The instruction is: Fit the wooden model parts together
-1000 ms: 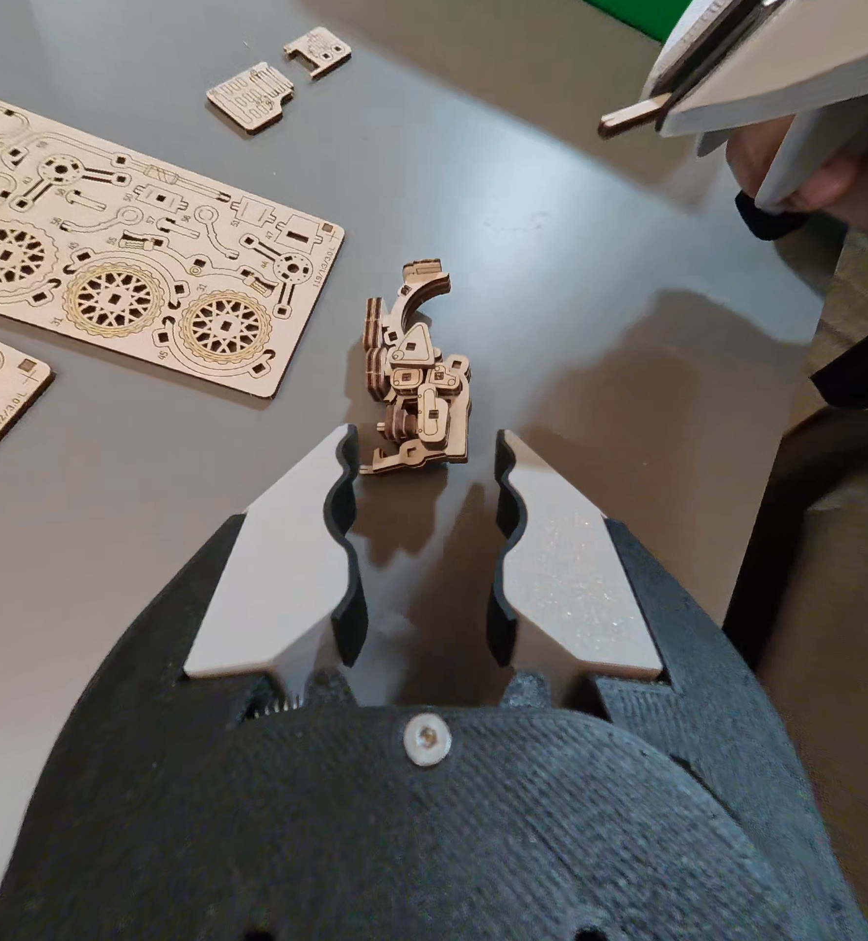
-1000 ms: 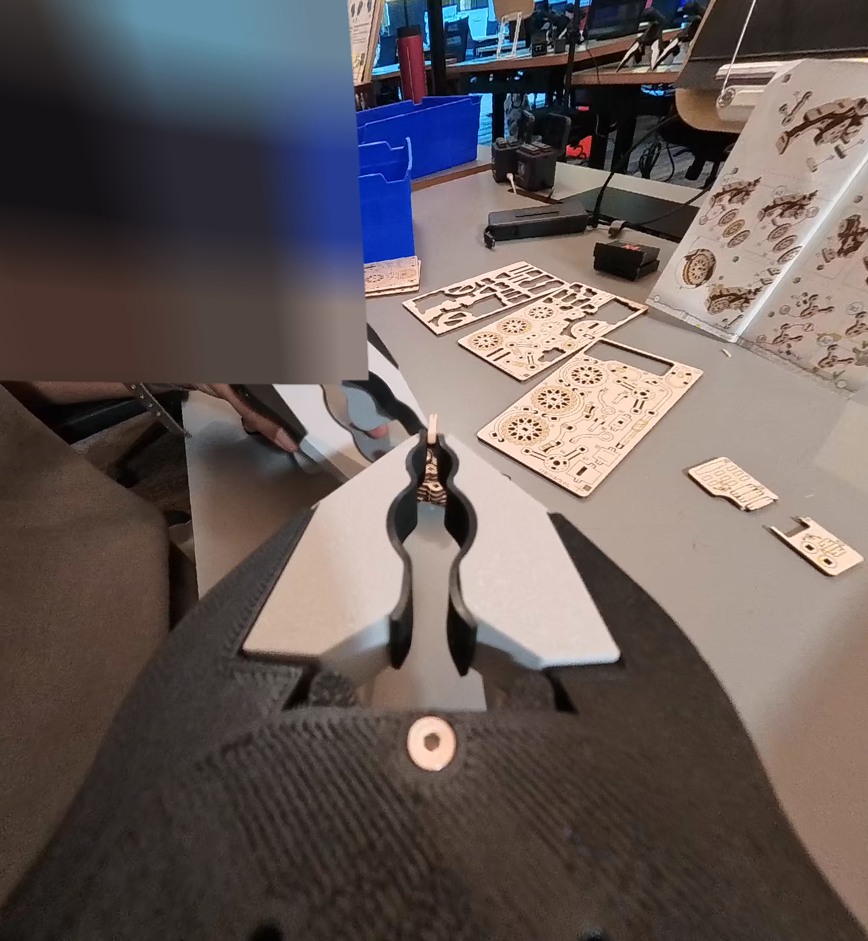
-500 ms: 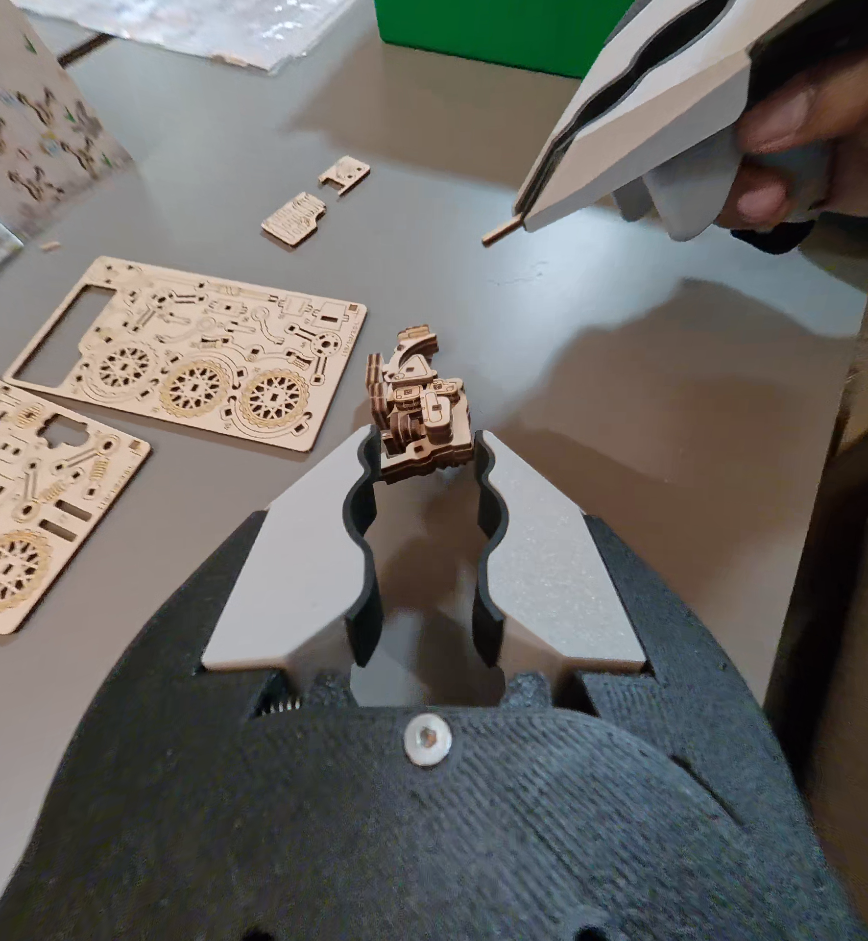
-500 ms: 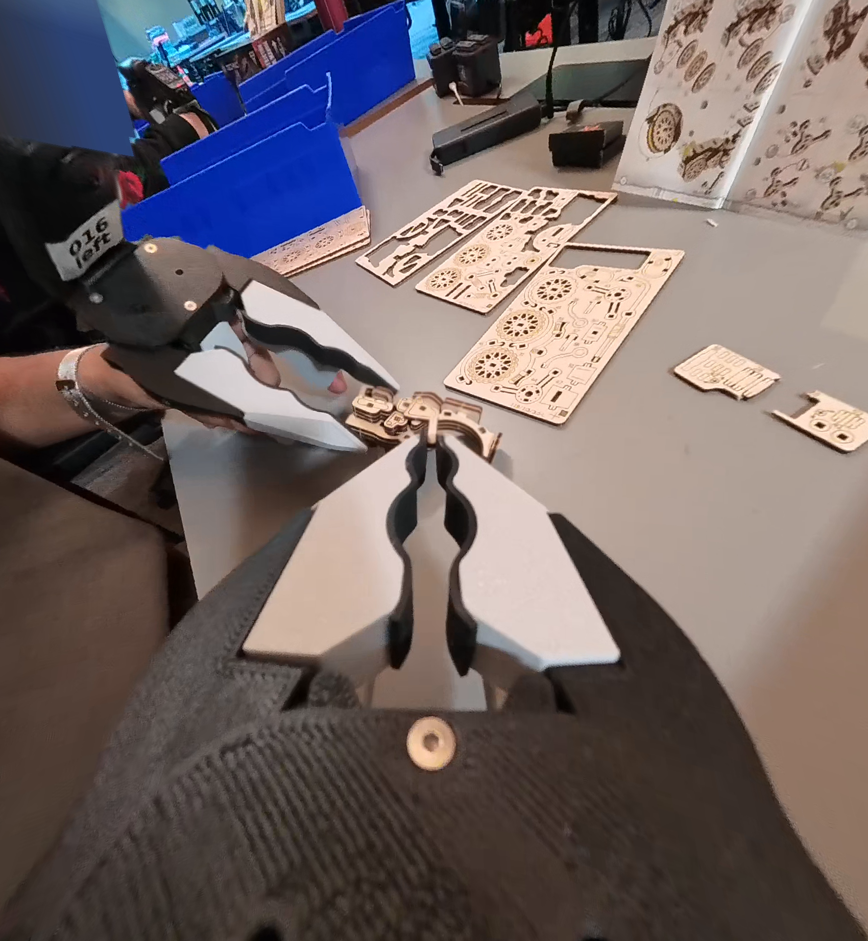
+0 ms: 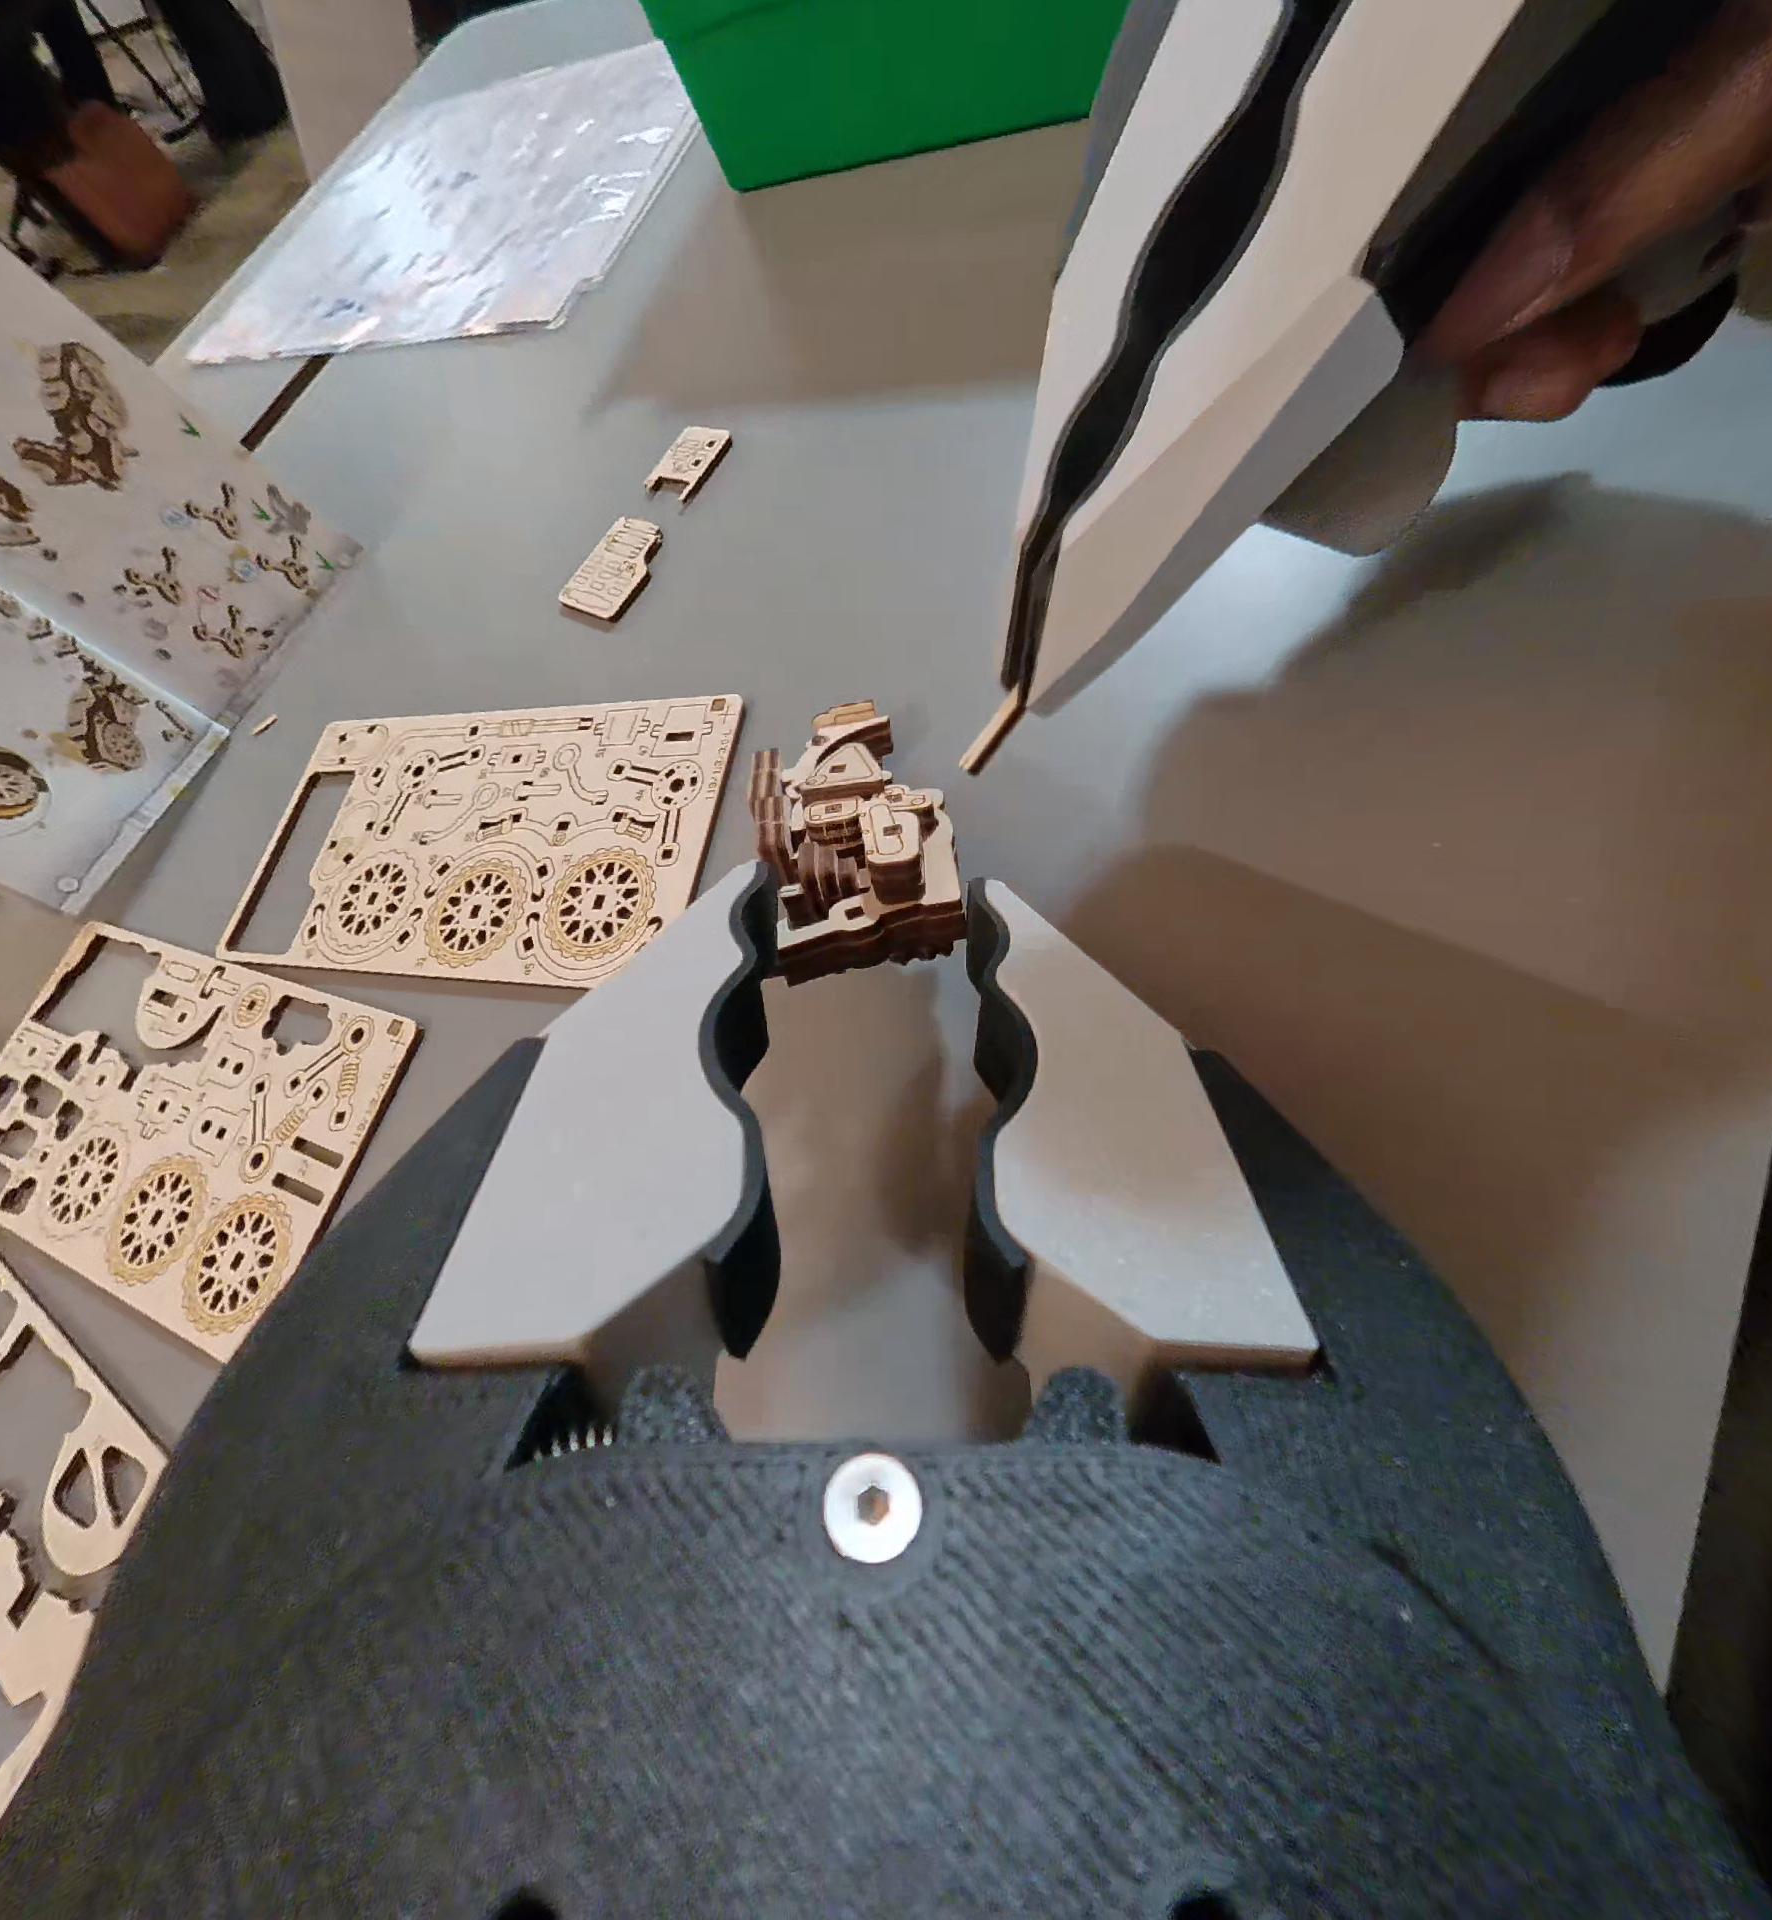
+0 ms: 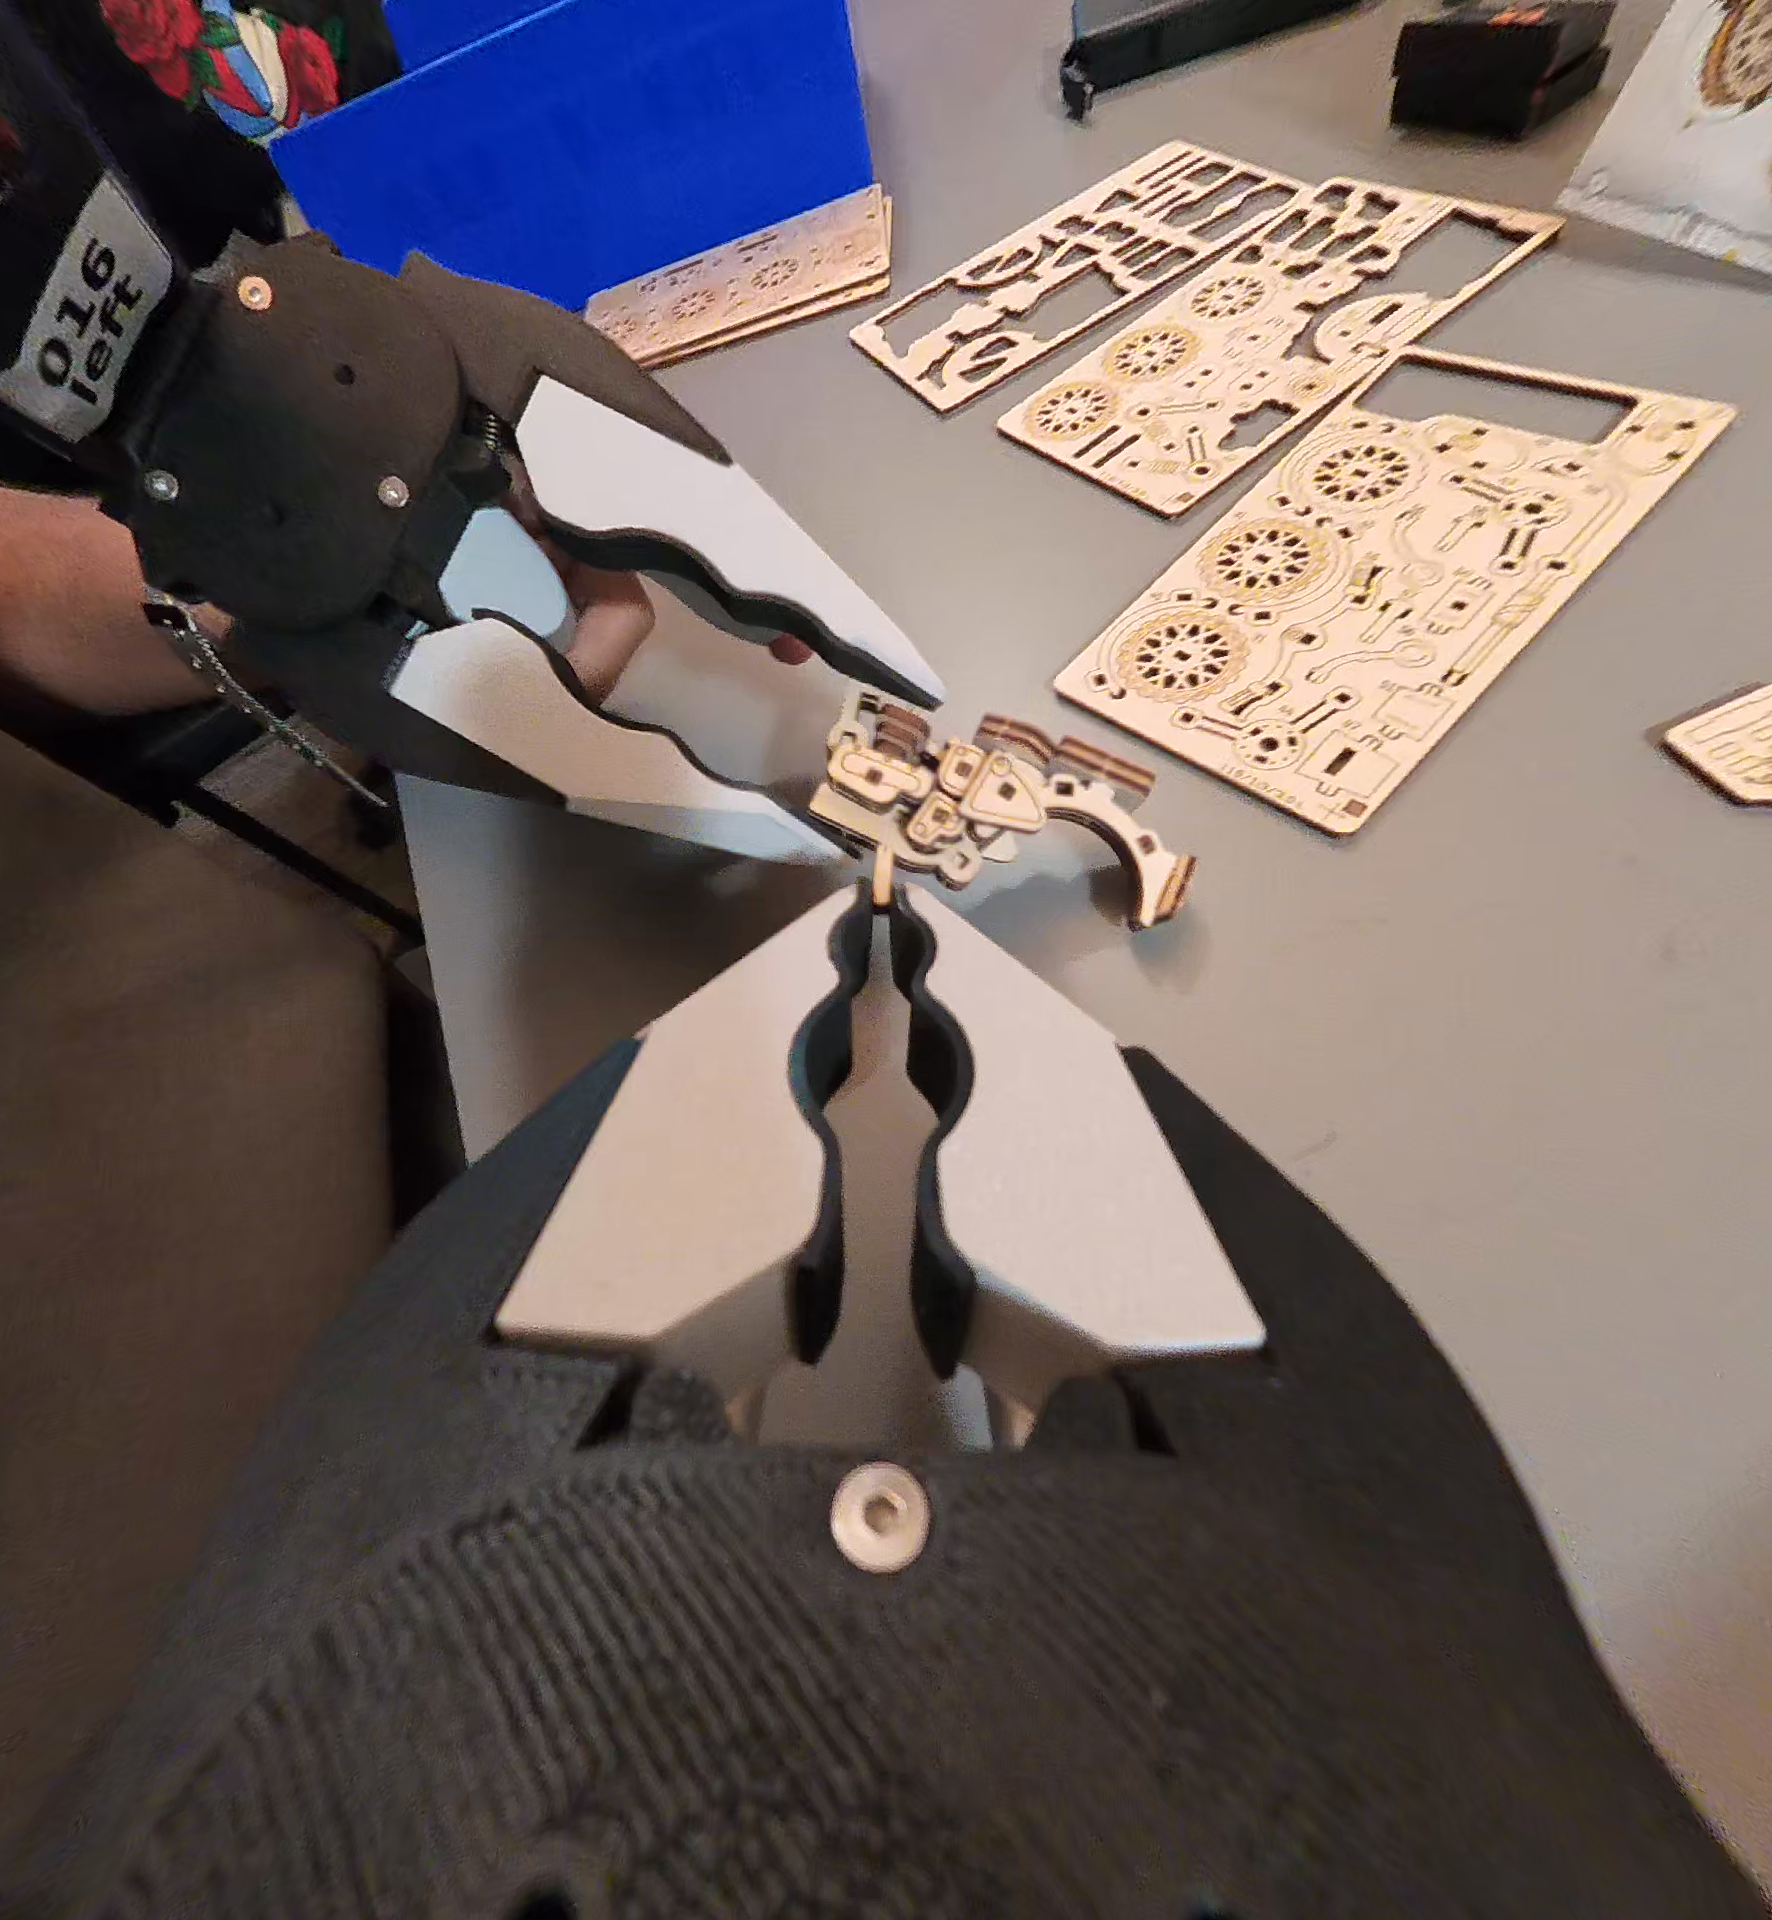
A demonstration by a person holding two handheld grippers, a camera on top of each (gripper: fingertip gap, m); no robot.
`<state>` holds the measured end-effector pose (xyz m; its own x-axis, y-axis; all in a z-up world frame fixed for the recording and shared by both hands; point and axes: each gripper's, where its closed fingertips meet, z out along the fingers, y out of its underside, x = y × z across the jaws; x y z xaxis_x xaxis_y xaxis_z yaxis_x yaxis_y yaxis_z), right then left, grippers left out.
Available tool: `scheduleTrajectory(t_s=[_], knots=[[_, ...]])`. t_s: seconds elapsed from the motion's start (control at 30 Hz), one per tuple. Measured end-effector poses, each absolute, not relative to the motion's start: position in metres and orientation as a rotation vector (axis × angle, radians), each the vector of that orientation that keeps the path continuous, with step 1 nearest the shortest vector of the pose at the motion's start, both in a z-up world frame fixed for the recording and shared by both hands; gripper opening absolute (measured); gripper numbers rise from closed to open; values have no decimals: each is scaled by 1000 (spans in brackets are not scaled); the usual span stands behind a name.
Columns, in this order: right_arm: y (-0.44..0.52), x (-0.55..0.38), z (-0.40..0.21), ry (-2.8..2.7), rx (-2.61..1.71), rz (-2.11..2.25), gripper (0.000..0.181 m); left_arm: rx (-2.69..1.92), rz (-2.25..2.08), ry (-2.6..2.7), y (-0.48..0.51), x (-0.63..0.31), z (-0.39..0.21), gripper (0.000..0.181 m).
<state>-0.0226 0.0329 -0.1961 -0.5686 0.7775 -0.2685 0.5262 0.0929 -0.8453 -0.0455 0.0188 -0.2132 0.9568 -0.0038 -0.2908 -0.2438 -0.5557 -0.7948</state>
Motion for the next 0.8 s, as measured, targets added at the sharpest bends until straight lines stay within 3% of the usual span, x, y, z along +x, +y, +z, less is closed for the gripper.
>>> scheduleTrajectory(t_s=[0.33, 0.8], knots=[[31, -21, -196, -2127, -1537, 1477, 1, -2060, 521, 382, 24, -31, -206, 28], [31, -22, -200, -2135, -1596, 1440, 1, -2058, 481, 367, 26, -26, -208, 28]])
